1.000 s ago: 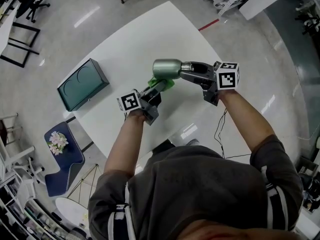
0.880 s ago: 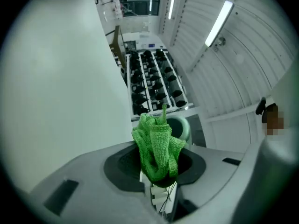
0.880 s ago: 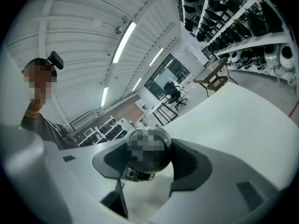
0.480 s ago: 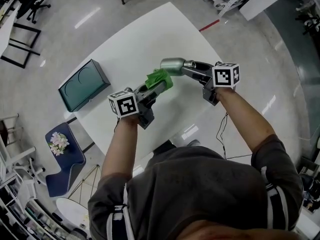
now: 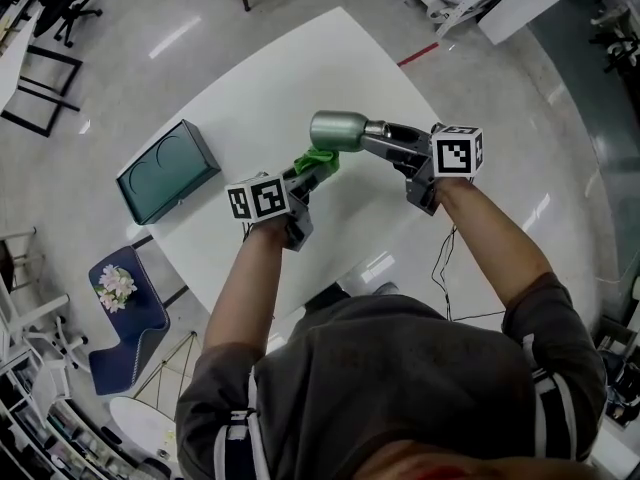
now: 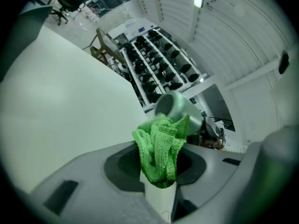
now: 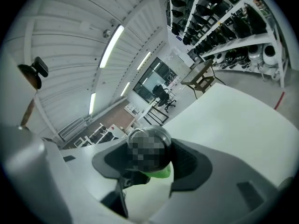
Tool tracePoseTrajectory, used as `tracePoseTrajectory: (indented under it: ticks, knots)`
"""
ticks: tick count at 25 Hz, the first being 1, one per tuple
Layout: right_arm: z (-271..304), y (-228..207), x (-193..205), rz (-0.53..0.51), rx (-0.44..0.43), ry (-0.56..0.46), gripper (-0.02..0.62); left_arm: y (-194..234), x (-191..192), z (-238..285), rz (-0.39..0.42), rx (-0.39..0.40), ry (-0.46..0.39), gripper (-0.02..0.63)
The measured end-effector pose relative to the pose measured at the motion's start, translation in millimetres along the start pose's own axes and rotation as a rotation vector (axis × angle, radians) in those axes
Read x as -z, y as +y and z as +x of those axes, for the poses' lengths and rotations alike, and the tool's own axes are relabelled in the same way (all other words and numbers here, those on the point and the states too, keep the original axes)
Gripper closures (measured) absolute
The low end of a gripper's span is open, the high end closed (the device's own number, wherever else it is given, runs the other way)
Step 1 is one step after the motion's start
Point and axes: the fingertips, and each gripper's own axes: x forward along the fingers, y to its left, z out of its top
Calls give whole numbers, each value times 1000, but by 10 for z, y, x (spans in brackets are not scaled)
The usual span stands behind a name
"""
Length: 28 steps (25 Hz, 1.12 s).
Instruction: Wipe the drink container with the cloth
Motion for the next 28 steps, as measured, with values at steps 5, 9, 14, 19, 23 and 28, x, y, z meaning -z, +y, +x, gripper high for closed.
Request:
tracePoseTrajectory:
  ticks: [5,9,14,19,23,28]
  knots:
    - [72,210,4,-23,-66,9,345,-42,94,131,-41,82,25,495]
    - [159,249,67,-44,-83,36,345,-271,111,331,-45,203,-35,495]
    - [-23,169,-13,-34,-82,7,345,-16,-105,100,-89,171,-157,495]
    - [-45,155,-29,-15,-76,-18,345,75,-75,28,-22,121,-134,495]
    - [195,297,77,-43,-110,29,345,-213,147,314,38,165,-69,495]
    - [148,308,152,-38,-131,46,345,-63,-47,239,51,125,-157,495]
